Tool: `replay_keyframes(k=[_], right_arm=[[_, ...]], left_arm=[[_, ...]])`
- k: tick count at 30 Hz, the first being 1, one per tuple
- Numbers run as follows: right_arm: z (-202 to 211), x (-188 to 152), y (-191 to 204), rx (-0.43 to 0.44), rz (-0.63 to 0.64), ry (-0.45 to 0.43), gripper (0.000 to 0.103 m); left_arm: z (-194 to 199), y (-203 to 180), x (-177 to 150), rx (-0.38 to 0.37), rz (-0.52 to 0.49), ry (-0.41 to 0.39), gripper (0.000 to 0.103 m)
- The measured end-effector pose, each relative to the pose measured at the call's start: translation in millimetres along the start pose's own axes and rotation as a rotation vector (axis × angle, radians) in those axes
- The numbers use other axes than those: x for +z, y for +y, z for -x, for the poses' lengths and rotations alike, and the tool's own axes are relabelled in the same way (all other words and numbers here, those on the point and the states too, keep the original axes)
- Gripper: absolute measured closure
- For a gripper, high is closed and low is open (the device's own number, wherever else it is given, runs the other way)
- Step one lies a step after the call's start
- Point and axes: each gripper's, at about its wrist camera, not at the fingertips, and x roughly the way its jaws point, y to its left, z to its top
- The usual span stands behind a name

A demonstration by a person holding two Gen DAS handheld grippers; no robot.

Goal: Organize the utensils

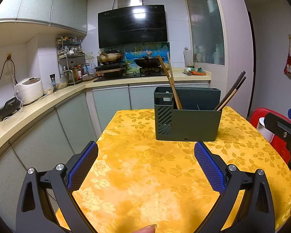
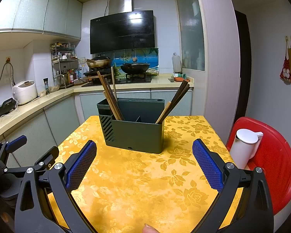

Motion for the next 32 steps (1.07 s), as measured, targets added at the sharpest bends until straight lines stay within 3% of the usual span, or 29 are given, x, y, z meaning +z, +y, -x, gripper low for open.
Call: replay_keyframes(k=[8,19,32], right_arm=[[-0.6,0.2,0.5,0.0,0.001,0.001,0.007],[-4.9,-3.0,-0.4,0.002,0.002,0.014,0.007],[-10.9,-7.0,-0.4,0.014,0.007,0.036,0.007]], left_arm=[[-0.5,3.4,0.2,-0.015,0.018,0.003,0.007],[5.0,1.3,-1.5,0.004,-0.014,-0.057,0.007],[-1.3,7.1,-0.1,-0.004,0.017,0.007,0.007]])
